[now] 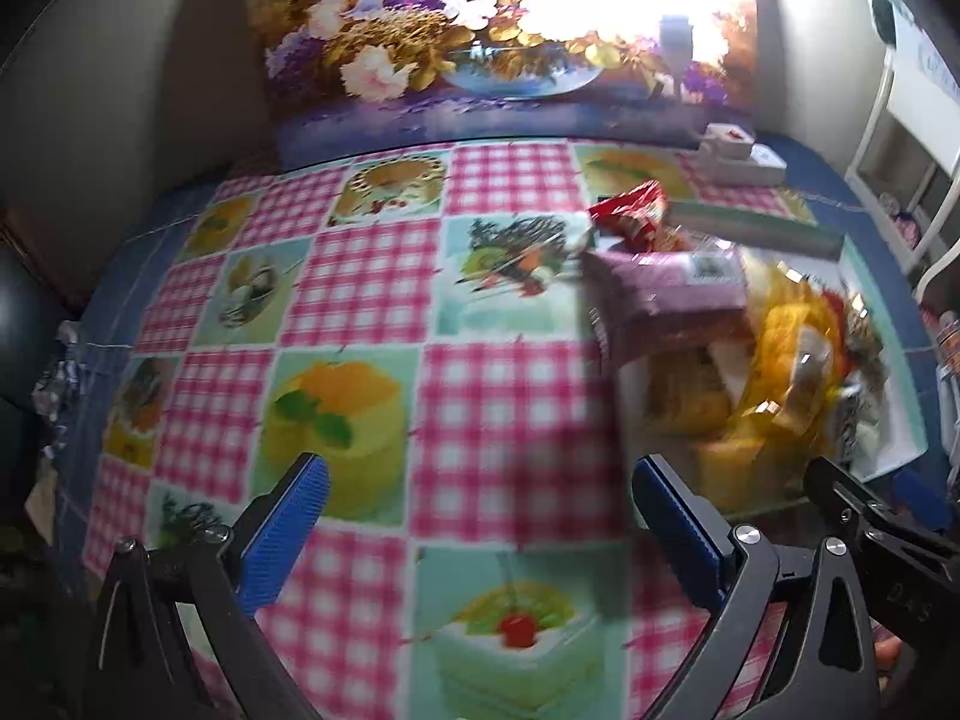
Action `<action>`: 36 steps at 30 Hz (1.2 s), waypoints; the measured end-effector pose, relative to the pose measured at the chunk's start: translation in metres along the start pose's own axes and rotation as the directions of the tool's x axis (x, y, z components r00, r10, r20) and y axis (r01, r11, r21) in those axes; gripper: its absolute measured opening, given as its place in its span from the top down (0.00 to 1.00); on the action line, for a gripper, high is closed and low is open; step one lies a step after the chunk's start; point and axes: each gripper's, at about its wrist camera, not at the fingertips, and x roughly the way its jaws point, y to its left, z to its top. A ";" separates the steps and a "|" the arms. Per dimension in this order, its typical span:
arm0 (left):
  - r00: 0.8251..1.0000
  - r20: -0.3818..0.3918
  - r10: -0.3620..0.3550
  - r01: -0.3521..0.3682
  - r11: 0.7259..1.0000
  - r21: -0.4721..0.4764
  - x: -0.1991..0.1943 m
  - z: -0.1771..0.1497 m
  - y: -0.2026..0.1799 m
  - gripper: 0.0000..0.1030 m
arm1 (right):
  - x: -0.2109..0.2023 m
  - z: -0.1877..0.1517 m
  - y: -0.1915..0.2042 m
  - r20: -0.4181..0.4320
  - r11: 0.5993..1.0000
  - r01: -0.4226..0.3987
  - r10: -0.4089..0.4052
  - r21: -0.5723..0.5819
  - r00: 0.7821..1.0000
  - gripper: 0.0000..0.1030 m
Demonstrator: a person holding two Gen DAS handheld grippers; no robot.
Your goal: Organize snacks
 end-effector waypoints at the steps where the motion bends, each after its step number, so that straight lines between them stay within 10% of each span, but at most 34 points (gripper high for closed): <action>1: 1.000 -0.005 0.012 -0.012 1.000 0.007 -0.001 -0.003 0.002 0.02 | -0.001 -0.003 0.003 -0.002 1.000 -0.006 0.006 -0.003 1.000 0.00; 36: 0.996 -0.021 0.091 -0.092 0.993 -0.075 -0.012 -0.015 0.024 0.02 | -0.026 -0.012 0.016 0.093 0.999 0.020 -0.017 -0.034 0.995 0.00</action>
